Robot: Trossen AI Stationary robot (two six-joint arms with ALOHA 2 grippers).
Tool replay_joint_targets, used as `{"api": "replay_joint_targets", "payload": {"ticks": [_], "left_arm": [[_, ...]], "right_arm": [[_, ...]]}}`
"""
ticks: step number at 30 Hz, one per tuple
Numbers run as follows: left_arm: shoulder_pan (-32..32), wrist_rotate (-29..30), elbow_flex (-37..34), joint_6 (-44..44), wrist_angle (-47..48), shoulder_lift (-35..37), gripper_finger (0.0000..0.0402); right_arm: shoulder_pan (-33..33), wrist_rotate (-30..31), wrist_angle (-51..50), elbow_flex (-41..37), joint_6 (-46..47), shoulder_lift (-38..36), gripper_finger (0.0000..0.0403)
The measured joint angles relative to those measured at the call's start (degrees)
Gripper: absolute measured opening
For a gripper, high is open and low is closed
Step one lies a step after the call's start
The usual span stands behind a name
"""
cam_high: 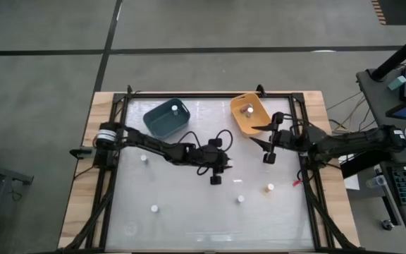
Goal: Pick and place medicine bottles into bin by pill shape (circle, oval)
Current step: Put the pink capsule bottle into the yellow bin
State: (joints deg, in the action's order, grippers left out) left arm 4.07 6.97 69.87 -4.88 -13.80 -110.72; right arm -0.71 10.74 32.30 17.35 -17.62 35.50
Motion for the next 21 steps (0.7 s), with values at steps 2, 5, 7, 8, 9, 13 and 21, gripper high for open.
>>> {"api": "replay_joint_targets", "payload": {"ticks": [2, 5, 7, 8, 9, 13, 21], "left_arm": [[-0.06, 0.04, -0.21, -0.47, -0.13, 2.72, 0.0091], [-0.06, 0.12, -1.02, -0.57, -0.72, 6.55, 0.0091], [-0.04, 0.14, -2.52, -0.57, -0.17, 9.29, 0.0091], [-0.04, 0.13, -3.05, -0.55, -0.47, 10.52, 0.0091], [-0.04, 0.12, -3.92, -0.46, -0.42, 11.98, 0.0092], [-0.04, 0.14, -6.67, -0.04, -1.55, 16.78, 0.0092], [-0.04, 0.67, -10.59, 0.0, -6.3, 21.37, 0.0092]], "right_arm": [[0.0, -0.01, -5.2, 2.0, 0.96, 0.04, 0.0164], [0.0, -0.09, -14.58, 5.42, 3.6, 0.38, 0.0164], [0.0, -0.16, -20.63, 7.65, 5.82, 0.65, 0.0164], [0.0, -0.23, -22.69, 8.75, 7.06, 0.75, 0.0165], [0.0, -0.35, -24.76, 9.59, 8.45, 0.77, 0.0167], [-0.02, -4.23, -27.23, 10.84, 10.62, 2.23, 0.0187], [-0.02, -6.76, -27.3, 13.13, 11.23, 7.75, 0.0237]]}}
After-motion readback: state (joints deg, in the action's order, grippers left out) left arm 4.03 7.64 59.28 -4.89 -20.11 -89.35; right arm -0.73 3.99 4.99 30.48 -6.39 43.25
